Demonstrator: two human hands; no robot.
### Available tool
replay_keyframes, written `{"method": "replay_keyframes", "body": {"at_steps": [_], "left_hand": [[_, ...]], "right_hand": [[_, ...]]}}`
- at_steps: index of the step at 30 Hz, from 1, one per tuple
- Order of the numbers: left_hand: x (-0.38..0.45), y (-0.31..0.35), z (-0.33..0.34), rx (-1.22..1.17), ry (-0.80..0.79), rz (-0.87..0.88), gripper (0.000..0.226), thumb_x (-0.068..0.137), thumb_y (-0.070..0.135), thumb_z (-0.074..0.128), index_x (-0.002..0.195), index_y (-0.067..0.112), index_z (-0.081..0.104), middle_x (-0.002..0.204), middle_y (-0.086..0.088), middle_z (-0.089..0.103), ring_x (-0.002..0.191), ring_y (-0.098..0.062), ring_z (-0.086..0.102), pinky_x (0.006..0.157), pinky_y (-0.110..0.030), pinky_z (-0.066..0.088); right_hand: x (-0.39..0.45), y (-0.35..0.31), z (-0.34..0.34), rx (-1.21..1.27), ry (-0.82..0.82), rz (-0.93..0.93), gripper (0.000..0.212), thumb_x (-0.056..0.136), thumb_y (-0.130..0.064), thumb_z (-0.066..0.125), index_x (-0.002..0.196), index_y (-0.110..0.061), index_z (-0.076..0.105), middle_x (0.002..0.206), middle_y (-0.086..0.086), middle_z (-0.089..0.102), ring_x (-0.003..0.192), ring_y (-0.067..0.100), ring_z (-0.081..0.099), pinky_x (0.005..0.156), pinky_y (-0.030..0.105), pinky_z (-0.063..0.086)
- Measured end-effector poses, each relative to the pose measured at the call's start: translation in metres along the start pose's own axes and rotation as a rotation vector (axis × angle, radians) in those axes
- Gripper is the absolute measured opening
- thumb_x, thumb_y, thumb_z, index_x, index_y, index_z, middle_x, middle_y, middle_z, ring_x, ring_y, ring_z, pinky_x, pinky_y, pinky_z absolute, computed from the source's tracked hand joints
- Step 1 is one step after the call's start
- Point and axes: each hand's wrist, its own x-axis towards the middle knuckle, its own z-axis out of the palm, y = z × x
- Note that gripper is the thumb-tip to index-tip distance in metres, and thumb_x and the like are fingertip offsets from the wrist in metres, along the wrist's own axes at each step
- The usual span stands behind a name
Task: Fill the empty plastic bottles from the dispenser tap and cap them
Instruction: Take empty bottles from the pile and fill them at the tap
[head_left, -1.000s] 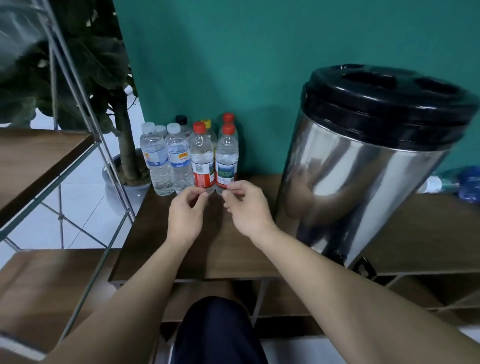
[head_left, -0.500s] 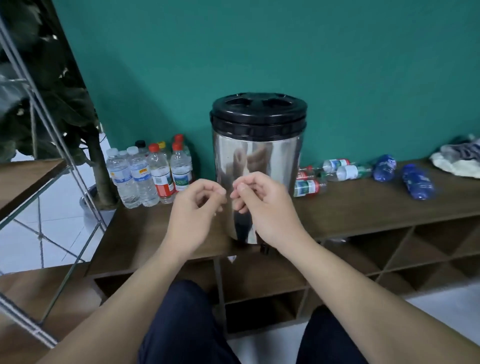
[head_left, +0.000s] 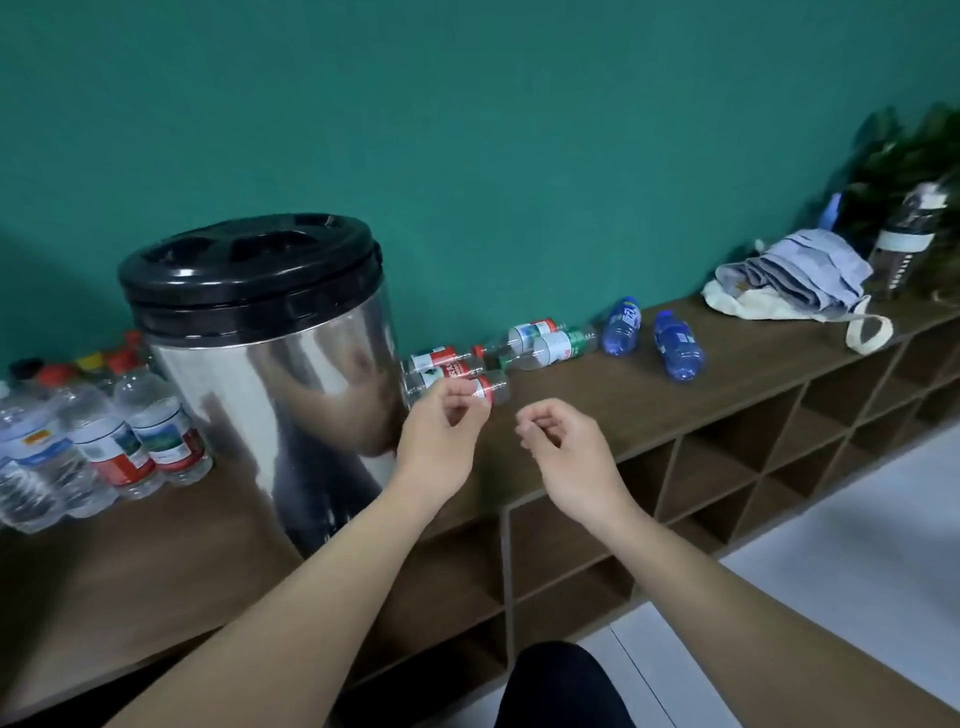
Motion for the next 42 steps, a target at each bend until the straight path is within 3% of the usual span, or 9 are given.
{"method": "replay_keyframes", "body": {"at_steps": [5,10,14,20,23,27,30,36,42], "left_hand": [[0.062,-0.057,0.041,0.189,0.002,-0.08,0.051,0.111,0.038,0.069,0.158,0.026,0.053,0.157,0.008,0.061,0.147,-0.016,0.057,0.121,-0.036,0.048],[0.106,-0.092,0.064,0.246,0.102,-0.154,0.061,0.112,0.039,0.066,0.165,0.027,0.041,0.153,0.001,0.062,0.137,-0.026,0.062,0.116,-0.047,0.053],[0.126,-0.113,0.074,0.562,0.226,-0.155,0.05,0.106,0.037,0.072,0.151,0.022,0.055,0.153,-0.002,0.06,0.154,-0.03,0.044,0.133,-0.058,0.024],[0.112,-0.117,0.084,0.735,0.076,-0.062,0.061,0.097,0.026,0.079,0.152,0.025,0.053,0.149,-0.001,0.06,0.145,-0.033,0.05,0.131,-0.055,0.025],[0.099,-0.11,0.085,0.715,0.004,-0.007,0.07,0.096,0.021,0.082,0.158,0.027,0.051,0.151,0.0,0.06,0.142,-0.03,0.053,0.124,-0.047,0.037],[0.075,-0.096,0.082,0.631,-0.128,-0.003,0.089,0.093,0.01,0.083,0.169,0.028,0.04,0.156,0.001,0.058,0.144,-0.024,0.056,0.118,-0.045,0.051],[0.055,-0.081,0.073,0.554,-0.197,-0.015,0.096,0.085,0.016,0.094,0.163,0.036,0.041,0.153,0.008,0.061,0.137,-0.016,0.062,0.108,-0.039,0.058],[0.015,-0.052,0.053,0.202,-0.131,-0.069,0.083,0.076,0.02,0.104,0.141,0.038,0.057,0.139,0.018,0.066,0.124,0.0,0.066,0.096,-0.014,0.054],[-0.018,0.001,0.02,0.065,-0.026,-0.011,0.077,0.077,0.026,0.104,0.13,0.045,0.052,0.129,0.023,0.069,0.12,0.0,0.068,0.098,-0.025,0.062]], "right_hand": [[0.058,0.065,0.001,-0.126,-0.036,0.098,0.034,0.111,-0.028,0.065,0.146,-0.031,0.063,0.14,-0.015,0.067,0.129,0.001,0.061,0.118,0.035,0.052],[0.102,0.093,0.019,-0.116,-0.103,0.124,0.057,0.112,-0.032,0.063,0.165,-0.031,0.044,0.166,-0.012,0.048,0.154,0.011,0.046,0.124,0.033,0.041],[0.127,0.099,0.029,-0.092,-0.157,0.126,0.065,0.113,-0.034,0.062,0.171,-0.031,0.034,0.174,-0.009,0.038,0.158,0.016,0.04,0.129,0.042,0.038],[0.142,0.111,0.04,-0.026,-0.165,0.129,0.067,0.112,-0.034,0.063,0.171,-0.031,0.03,0.171,-0.009,0.042,0.158,0.014,0.039,0.126,0.034,0.033],[0.139,0.121,0.034,-0.059,-0.061,0.142,0.065,0.112,-0.035,0.064,0.169,-0.032,0.035,0.168,-0.006,0.047,0.155,0.015,0.045,0.127,0.041,0.041],[0.124,0.124,0.019,-0.138,0.029,0.127,0.06,0.112,-0.034,0.062,0.167,-0.024,0.041,0.16,0.0,0.055,0.147,0.018,0.053,0.119,0.035,0.046],[0.109,0.123,0.007,-0.136,0.093,0.161,0.057,0.112,-0.036,0.062,0.165,-0.021,0.045,0.158,0.003,0.057,0.145,0.021,0.055,0.12,0.044,0.049],[0.076,0.112,-0.01,-0.155,0.146,0.166,0.053,0.114,-0.039,0.058,0.161,-0.015,0.051,0.154,0.005,0.06,0.142,0.022,0.058,0.118,0.039,0.048],[0.038,0.079,-0.023,-0.184,0.112,0.156,0.053,0.114,-0.048,0.051,0.153,-0.012,0.059,0.146,0.007,0.067,0.137,0.025,0.062,0.117,0.041,0.048]]}}
